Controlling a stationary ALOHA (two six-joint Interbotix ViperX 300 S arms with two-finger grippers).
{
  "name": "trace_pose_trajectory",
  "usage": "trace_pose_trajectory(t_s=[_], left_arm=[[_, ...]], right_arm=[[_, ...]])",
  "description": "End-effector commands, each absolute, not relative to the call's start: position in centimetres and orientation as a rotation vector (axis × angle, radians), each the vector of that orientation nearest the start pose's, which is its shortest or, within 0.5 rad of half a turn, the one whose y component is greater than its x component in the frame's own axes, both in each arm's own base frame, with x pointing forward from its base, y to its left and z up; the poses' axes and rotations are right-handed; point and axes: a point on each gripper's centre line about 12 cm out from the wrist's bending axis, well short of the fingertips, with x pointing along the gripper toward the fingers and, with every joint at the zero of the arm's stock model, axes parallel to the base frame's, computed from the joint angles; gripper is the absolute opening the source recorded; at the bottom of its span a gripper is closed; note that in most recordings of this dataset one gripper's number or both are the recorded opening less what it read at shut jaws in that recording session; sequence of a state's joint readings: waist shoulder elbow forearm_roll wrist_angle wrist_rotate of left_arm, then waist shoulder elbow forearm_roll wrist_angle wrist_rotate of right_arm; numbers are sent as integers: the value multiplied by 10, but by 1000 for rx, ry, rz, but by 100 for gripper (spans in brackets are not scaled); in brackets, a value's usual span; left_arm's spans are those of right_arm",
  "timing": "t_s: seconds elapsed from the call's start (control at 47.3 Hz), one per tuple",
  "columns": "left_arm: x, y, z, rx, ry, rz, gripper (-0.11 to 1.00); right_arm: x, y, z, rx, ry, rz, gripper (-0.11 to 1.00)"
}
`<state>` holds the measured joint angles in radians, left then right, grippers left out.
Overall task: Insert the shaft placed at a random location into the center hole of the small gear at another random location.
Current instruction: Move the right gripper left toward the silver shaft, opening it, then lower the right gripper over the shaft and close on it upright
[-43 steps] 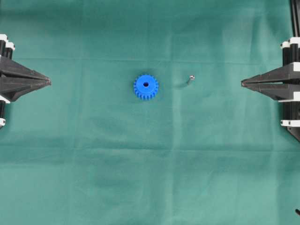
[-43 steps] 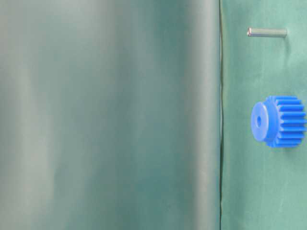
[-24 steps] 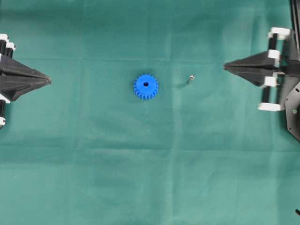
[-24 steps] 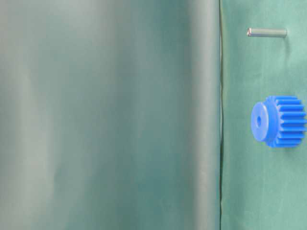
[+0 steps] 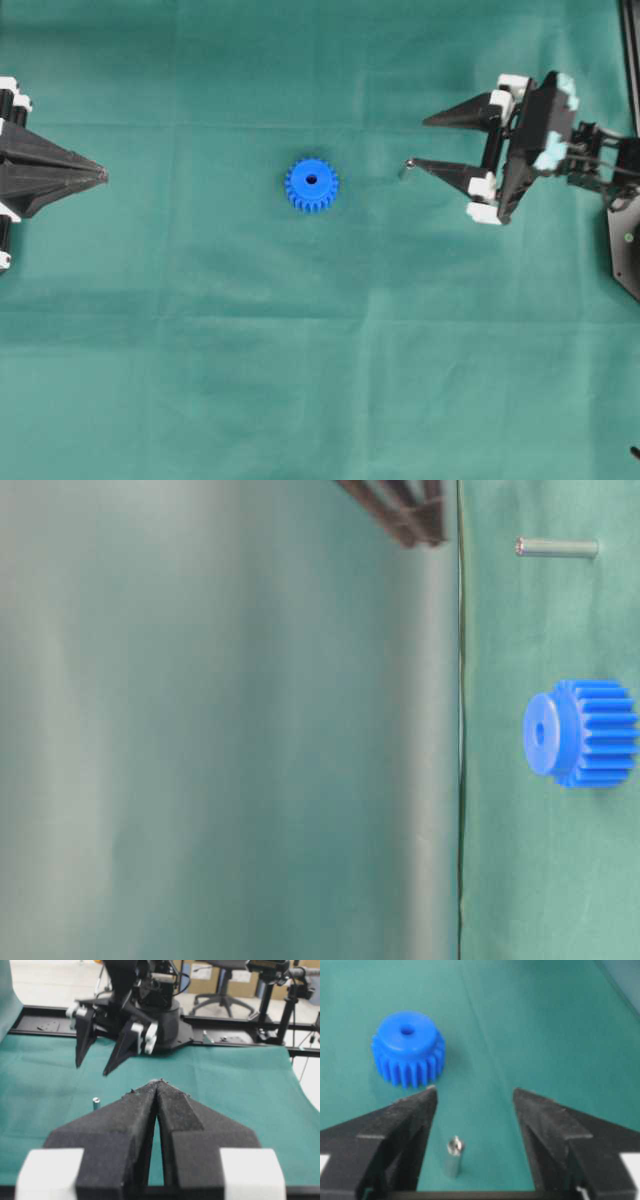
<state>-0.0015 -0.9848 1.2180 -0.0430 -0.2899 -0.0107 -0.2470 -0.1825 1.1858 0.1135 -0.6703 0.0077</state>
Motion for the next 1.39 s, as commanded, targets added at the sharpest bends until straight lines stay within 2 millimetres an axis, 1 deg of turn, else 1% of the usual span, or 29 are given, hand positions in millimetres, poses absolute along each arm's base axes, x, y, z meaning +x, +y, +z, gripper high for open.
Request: trace_pose_trajectory(t_s=[0.0, 0.084, 0.232, 0.317, 0.57, 0.76, 0.803, 0.845, 0.908, 0.951, 0.993, 1.246, 1.373], left_arm=[[193, 1, 284, -55, -75, 10, 0], [193, 1, 284, -57, -75, 8, 0], [192, 1, 281, -57, -68, 10, 0], [192, 1, 280, -61, -67, 9, 0], [191, 1, 277, -83, -60, 10, 0], [191, 1, 278, -87, -63, 8, 0], [191, 1, 278, -87, -65, 9, 0], [191, 1, 279, -87, -66, 8, 0], [190, 1, 278, -87, -65, 9, 0], [190, 1, 278, -87, -65, 8, 0], [190, 1, 280, -87, -71, 7, 0], [190, 1, 280, -87, -71, 7, 0], [189, 1, 281, -88, -75, 7, 0]], right_arm=[[272, -79, 135, 136, 303, -346, 63], [274, -80, 126, 156, 303, -354, 59], [276, -80, 111, 189, 314, -358, 59], [277, -81, 106, 197, 313, -360, 59], [286, -77, 101, 198, 321, -342, 59], [287, -75, 99, 197, 327, -335, 58], [286, -74, 98, 199, 332, -335, 55], [285, -74, 98, 198, 335, -334, 49], [284, -73, 97, 199, 338, -333, 35], [283, -73, 96, 200, 341, -334, 22], [283, -73, 96, 200, 341, -334, 14], [284, -74, 98, 205, 332, -335, 14], [285, -73, 107, 210, 309, -333, 14]])
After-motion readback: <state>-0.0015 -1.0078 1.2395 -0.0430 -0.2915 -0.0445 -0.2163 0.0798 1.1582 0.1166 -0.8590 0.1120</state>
